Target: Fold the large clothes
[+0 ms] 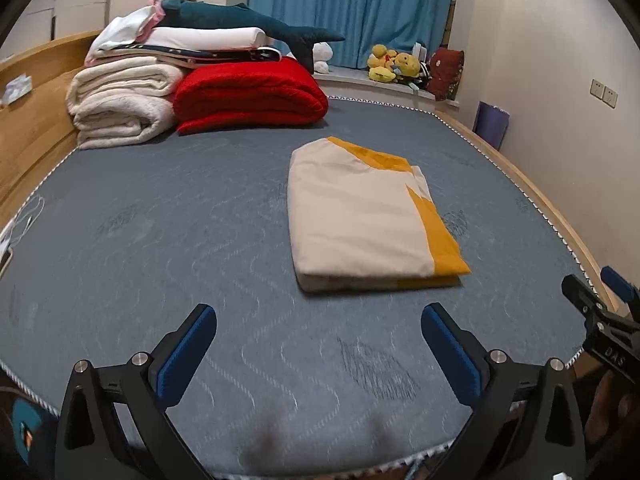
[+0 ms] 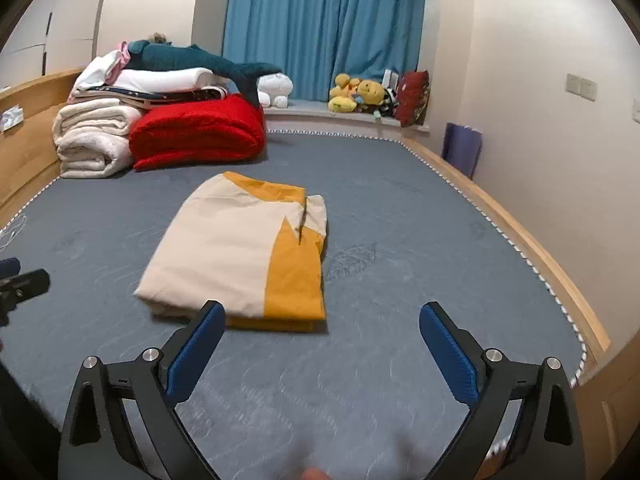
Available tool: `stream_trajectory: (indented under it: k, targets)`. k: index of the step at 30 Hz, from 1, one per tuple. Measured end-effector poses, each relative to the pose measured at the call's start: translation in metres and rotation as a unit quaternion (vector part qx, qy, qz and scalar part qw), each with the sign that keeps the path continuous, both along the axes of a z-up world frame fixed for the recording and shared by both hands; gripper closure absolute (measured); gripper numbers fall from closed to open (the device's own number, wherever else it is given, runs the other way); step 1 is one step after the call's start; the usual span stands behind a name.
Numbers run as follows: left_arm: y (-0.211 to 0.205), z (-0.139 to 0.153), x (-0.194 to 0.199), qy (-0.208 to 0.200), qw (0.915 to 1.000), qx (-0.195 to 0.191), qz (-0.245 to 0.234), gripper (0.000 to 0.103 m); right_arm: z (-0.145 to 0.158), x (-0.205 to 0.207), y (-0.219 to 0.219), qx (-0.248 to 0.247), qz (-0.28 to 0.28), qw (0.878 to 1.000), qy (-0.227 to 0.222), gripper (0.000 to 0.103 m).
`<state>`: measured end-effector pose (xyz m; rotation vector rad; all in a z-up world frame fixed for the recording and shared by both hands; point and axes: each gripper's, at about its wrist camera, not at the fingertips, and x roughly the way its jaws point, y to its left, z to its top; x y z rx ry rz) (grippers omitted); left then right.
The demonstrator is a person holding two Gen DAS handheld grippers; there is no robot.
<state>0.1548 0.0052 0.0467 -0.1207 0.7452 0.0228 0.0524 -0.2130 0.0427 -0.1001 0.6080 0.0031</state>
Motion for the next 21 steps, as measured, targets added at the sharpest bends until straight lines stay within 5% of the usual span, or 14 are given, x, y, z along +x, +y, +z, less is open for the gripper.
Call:
stream_trajectory:
  k: [3, 5, 21]
  targets:
    - [-0.007, -0.018, -0.007, 0.014, 0.9997, 0.015, 0.011, 0.001, -0.002, -0.026, 0.005, 0.015, -0.004, 1.0, 0.009, 0.003]
    - [-0.006, -0.025, -0.001, 0.032, 0.9994, -0.01, 0.012, 0.001, -0.008, -0.031, 0.011, 0.02, 0.002, 1.0, 0.022, 0.003]
    - [-0.019, -0.035, 0.011, 0.017, 0.9998, -0.006, 0.001, 0.001, -0.036, 0.003, 0.046, 0.021, 0.018, 0.999, 0.045, 0.003]
